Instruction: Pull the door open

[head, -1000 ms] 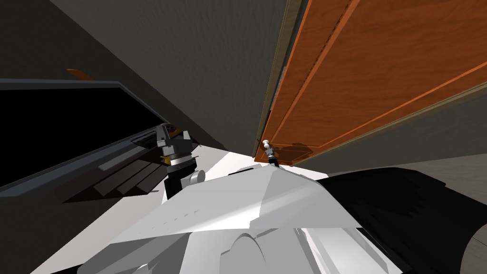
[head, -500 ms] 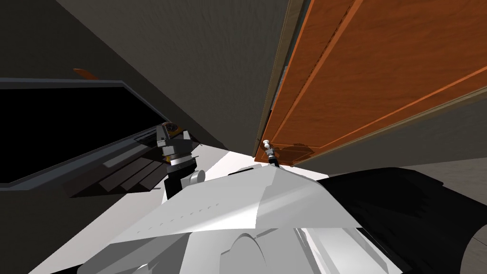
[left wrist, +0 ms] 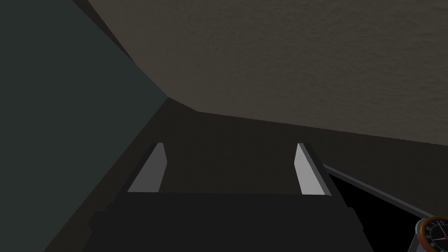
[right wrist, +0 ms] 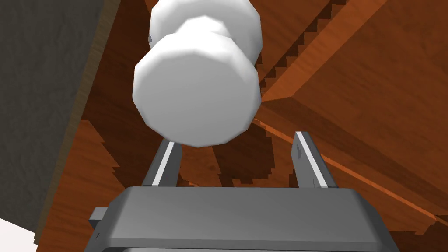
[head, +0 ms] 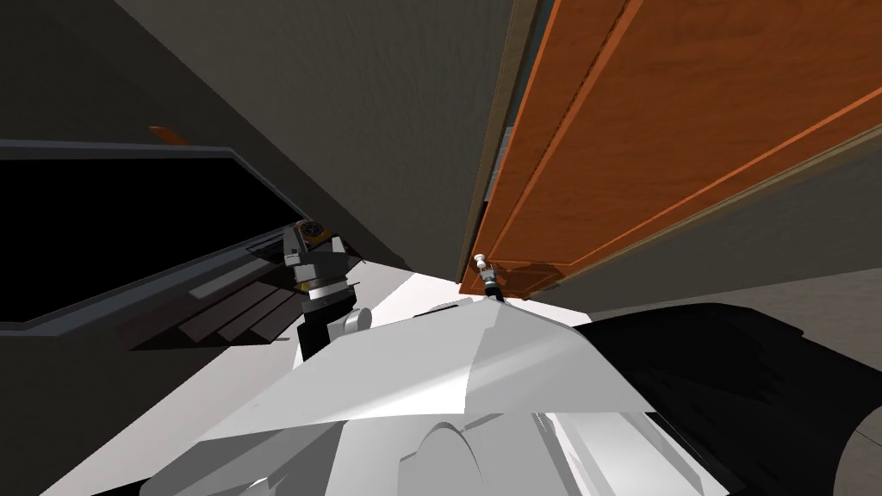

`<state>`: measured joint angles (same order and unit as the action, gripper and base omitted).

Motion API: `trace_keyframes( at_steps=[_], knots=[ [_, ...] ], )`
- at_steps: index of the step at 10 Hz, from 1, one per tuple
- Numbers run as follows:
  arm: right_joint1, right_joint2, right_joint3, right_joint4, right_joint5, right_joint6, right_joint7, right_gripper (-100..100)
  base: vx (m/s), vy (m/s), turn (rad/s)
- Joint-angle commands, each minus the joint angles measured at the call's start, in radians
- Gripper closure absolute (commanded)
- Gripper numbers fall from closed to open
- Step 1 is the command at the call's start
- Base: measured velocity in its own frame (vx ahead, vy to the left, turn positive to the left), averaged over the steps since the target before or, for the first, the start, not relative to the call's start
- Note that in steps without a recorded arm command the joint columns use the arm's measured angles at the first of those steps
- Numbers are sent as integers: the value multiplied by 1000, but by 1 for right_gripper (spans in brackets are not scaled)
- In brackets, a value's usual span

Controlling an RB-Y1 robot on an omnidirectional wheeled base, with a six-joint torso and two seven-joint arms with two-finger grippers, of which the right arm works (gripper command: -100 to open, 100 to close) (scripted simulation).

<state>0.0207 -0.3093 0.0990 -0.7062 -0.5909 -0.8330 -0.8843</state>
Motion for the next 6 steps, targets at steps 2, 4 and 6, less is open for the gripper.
trace_keyframes(
  at_steps=[2,4,6],
  knots=[
    [-16,17,22,-4,-16,-12,-58,-100,-73,26,55],
    [-17,29,36,-22,-45,-10,-114,-100,-80,25,-12],
    [-17,36,42,-32,-60,-9,-152,-100,-58,-8,-2]
  ],
)
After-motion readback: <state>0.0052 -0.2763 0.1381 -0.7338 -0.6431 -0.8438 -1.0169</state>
